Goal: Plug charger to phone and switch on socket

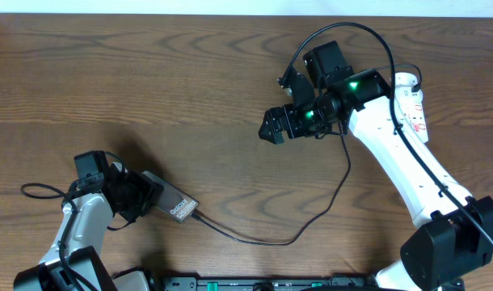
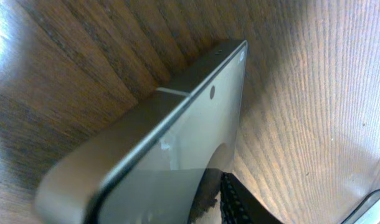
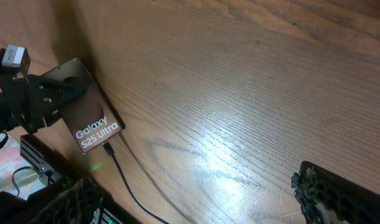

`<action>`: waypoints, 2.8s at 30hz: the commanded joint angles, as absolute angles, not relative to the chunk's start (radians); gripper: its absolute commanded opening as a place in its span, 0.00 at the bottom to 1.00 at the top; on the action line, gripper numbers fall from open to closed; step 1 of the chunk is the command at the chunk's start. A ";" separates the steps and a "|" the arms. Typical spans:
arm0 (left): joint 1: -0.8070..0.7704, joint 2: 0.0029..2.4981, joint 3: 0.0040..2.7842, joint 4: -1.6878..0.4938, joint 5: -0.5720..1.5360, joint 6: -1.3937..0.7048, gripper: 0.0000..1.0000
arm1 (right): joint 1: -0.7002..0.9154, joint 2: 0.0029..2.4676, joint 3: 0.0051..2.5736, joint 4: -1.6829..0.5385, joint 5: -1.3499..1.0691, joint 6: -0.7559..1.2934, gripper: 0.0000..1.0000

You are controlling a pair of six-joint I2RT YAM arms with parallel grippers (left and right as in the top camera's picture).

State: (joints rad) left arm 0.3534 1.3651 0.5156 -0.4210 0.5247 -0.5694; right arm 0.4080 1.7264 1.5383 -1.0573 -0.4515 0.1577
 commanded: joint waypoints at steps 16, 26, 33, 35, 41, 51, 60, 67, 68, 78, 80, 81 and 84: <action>0.357 1.364 0.524 -0.519 0.455 -0.562 0.53 | 0.414 1.709 1.557 -1.060 -0.450 0.171 0.99; 0.357 1.259 0.613 -0.576 0.490 -0.501 0.77 | 0.411 1.709 1.557 -1.063 -0.331 0.185 0.99; 0.357 1.057 0.658 -0.605 0.611 -0.456 0.90 | 0.355 1.709 1.558 -1.089 -0.130 0.303 0.99; 0.357 1.005 0.658 -0.606 0.622 -0.456 0.90 | 0.322 1.709 1.558 -1.102 -0.129 0.303 0.99; 0.357 0.870 0.658 -0.604 0.667 -0.456 0.91 | 0.158 1.699 1.575 -1.151 -0.130 0.308 0.99; 0.357 0.788 0.658 -0.577 0.667 -0.476 0.91 | -0.142 1.694 1.798 -1.328 -0.129 0.306 0.99; 0.357 0.789 0.658 -0.570 0.665 -0.476 0.91 | -0.298 1.696 1.842 -1.254 -0.086 0.234 0.99; 0.357 0.789 0.658 -0.572 0.662 -0.476 0.91 | -0.347 1.721 1.841 -1.161 -0.082 0.093 0.99; 0.357 0.789 0.658 -0.572 0.662 -0.476 0.91 | -0.355 1.731 1.841 -1.158 -0.086 0.070 0.99; 0.357 0.789 0.657 -0.573 0.662 -0.475 0.91 | -0.407 1.913 1.841 -1.181 -0.213 -0.149 0.99; 0.357 0.789 0.657 -0.576 0.662 -0.475 0.91 | -0.407 1.957 1.841 -1.176 -0.265 -0.190 0.99; 0.357 0.789 0.657 -0.576 0.662 -0.475 0.91 | -0.407 1.975 1.841 -1.172 -0.274 -0.197 0.99; 0.357 0.789 0.657 -0.580 0.662 -0.474 0.91 | -0.407 2.027 1.841 -1.156 -0.293 -0.214 0.99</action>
